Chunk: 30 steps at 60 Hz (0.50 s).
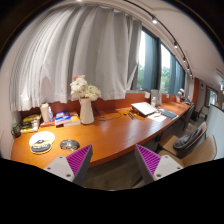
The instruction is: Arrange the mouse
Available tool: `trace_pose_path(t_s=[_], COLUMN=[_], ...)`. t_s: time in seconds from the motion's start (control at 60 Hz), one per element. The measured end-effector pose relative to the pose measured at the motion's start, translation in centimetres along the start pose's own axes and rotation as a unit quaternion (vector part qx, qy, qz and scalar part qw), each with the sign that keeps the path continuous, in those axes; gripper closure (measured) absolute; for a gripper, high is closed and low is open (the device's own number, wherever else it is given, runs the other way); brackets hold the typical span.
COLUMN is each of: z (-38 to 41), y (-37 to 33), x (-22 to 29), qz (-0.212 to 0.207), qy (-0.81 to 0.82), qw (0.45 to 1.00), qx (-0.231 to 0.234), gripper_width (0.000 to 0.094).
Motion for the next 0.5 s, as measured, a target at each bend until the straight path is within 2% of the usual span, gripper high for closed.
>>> trace_pose_path(t_s=[0.2, 0.5], z=[0.5, 9.1], y=[2.5, 10.1], x=[-3.4, -9.5], qz=[0.027, 0.079], qy=[-0.025, -0.052], qw=[0.999, 0.988], qx=[0.008, 0.12], gripper_width=[0.0078, 0.0076])
Point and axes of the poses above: the point between the fingertips, and its own axes, seen from behind it with the camera up: z to the left, x up, y forward, the way the camera looks, the point moved 4 cm from there along -y, backward, against the way the camera looks, and after that the axes turned 1 degree about -y, right-handed, at the moved point
